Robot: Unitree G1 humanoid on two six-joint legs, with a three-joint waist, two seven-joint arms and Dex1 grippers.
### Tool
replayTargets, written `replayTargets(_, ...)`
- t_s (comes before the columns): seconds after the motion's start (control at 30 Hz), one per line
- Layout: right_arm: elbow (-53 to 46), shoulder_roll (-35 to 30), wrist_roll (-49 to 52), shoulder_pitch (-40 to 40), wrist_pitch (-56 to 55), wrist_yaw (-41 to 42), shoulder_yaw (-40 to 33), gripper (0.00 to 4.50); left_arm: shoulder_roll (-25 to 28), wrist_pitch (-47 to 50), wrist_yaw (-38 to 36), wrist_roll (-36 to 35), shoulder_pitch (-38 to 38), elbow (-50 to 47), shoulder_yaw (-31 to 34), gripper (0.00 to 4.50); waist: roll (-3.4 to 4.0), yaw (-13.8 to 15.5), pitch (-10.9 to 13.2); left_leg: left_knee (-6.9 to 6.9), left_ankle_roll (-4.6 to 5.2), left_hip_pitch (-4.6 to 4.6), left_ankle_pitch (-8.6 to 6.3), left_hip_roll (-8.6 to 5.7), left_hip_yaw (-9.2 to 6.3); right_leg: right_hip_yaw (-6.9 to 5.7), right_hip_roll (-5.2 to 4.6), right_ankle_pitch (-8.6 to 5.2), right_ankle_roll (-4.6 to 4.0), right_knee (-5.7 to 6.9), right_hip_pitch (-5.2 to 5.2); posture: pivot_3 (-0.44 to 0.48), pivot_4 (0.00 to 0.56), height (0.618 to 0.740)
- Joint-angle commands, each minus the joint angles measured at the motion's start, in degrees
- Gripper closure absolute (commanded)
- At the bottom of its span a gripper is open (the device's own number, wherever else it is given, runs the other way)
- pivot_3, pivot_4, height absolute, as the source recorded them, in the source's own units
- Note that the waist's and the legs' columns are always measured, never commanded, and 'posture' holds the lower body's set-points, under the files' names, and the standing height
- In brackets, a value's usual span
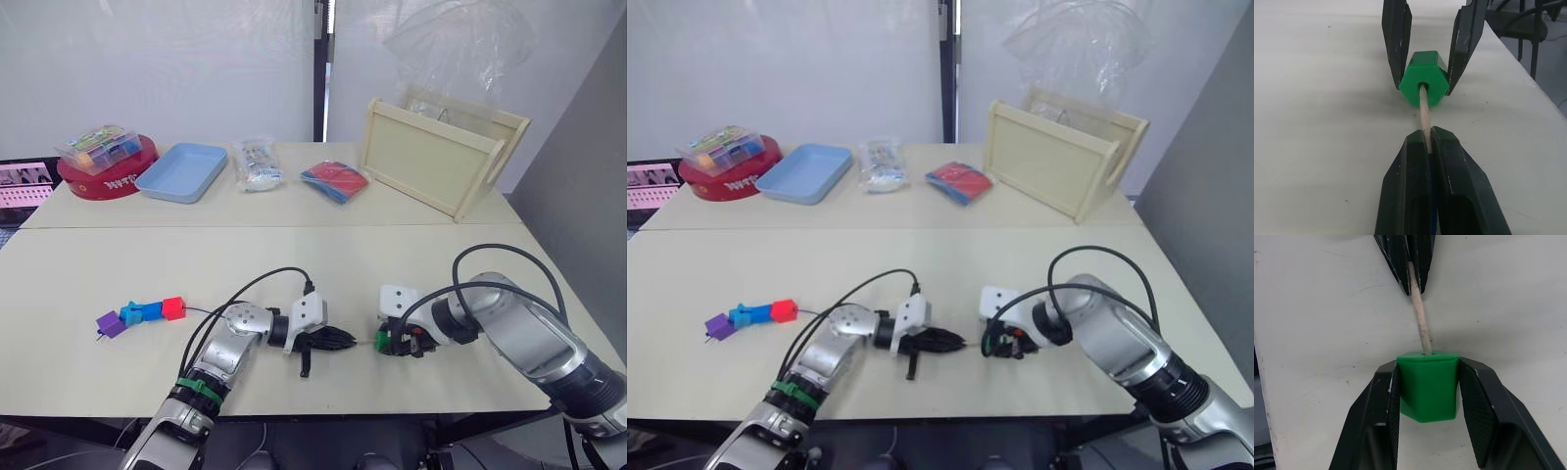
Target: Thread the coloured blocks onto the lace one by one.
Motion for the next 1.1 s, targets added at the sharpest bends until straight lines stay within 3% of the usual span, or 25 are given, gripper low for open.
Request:
replayTargets(0.03,-0.73,0.94,1.46,-0.07,-0.26,0.3,0.66,3.24,-1.18,-1.37,0.47,-0.07,-1.42,-0.02,-0.22,4.5,0.0,-0.01,0.0,0.0,0.0,0.0,0.0,0.0,0.0,0.0,0.0,0.0,0.0,0.0,0.0,0.0,0.15,0.74)
replayTargets(0.4,-0.25,1.47,1.05,-0.17,-0.57,0.19,0.83,3.24,-6.37,2.99,3.23,1.35,-5.62,0.96,-2.07,4.5,0.0,0.13,0.0,0.0,0.0,-0.03,0.0,-0.02,-0.01,-0.02,-0.01,0.0,0.0,-0.01,0.0,0.0,0.15,0.74)
replayTargets(0.7,0.1,1.88,1.24,0.18,-0.6,-0.19,0.53,3.24,2.88,2.48,2.56,5.14,-5.28,-2.62,-1.98,1.56,0.0,-0.14,0.0,0.0,0.0,0.02,0.0,-0.01,-0.02,-0.02,0.01,0.0,0.0,-0.01,0.02,0.0,0.15,0.74)
replayTargets(0.93,0.57,2.32,1.02,-0.13,-0.95,-0.23,0.79,3.24,5.92,5.66,-0.13,4.08,-3.57,-7.59,-3.22,1.51,0.0,-0.02,0.0,0.0,0.0,-0.01,0.0,-0.01,-0.03,-0.03,0.0,0.0,0.0,-0.03,0.03,0.0,0.15,0.74)
replayTargets(1.1,0.83,2.56,0.91,-0.3,-1.14,-0.26,0.83,3.24,5.73,7.02,0.39,3.8,-3.75,-7.43,-2.59,3.01,0.0,-0.11,0.0,0.0,0.01,0.01,0.0,0.01,-0.03,-0.03,0.02,0.0,0.0,-0.02,0.03,0.0,0.15,0.74)
